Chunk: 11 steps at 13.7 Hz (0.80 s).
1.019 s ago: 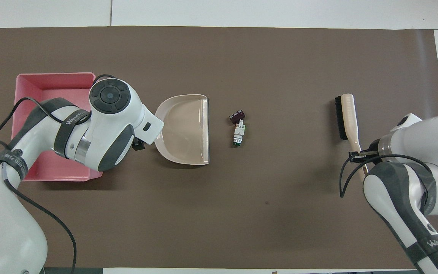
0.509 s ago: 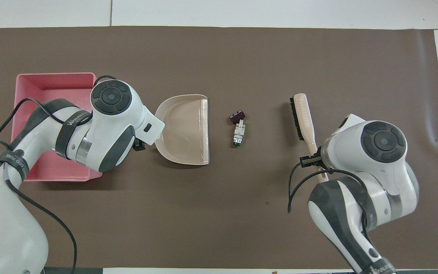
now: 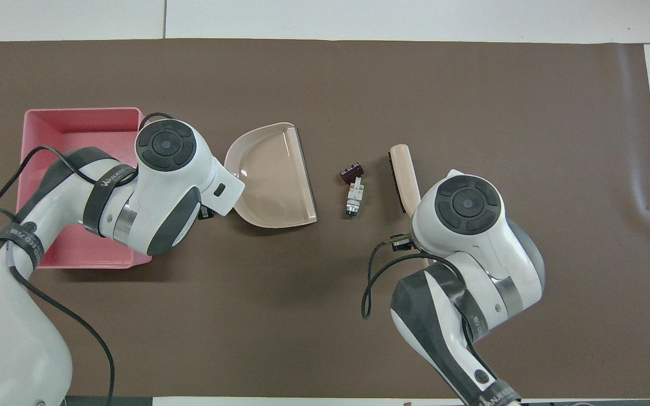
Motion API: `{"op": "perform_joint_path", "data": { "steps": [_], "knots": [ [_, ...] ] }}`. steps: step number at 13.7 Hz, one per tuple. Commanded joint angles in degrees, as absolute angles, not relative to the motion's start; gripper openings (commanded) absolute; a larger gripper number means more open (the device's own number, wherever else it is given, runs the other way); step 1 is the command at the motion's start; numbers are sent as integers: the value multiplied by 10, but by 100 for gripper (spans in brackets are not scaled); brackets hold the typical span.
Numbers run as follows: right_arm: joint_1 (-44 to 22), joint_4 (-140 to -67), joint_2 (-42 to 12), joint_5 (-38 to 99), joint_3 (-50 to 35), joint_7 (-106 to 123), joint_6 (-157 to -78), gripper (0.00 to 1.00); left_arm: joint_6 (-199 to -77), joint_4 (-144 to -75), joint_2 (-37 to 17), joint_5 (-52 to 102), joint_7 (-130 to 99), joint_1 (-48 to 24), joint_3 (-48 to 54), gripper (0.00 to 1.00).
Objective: Clean e-waste and dump in bin
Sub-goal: 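Lift the brush with the right gripper and carry it toward the e-waste, then sweep the e-waste pieces into the dustpan with the brush in the right gripper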
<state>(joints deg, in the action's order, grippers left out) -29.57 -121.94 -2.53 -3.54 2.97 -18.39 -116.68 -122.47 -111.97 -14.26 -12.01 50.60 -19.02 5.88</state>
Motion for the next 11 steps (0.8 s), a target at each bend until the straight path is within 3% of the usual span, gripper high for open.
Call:
{"op": "perform_joint_path", "data": {
  "steps": [1, 11],
  "knots": [
    [-323, -1157, -84, -58, 33, -234, -1139, 0, -1232, -1133, -128, -134, 497, -196, 54, 0],
    [-349, -1147, -111, -55, 30, -266, -1121, 0, -1188, -1123, -127, -176, 500, -216, 53, 0]
  ]
}}
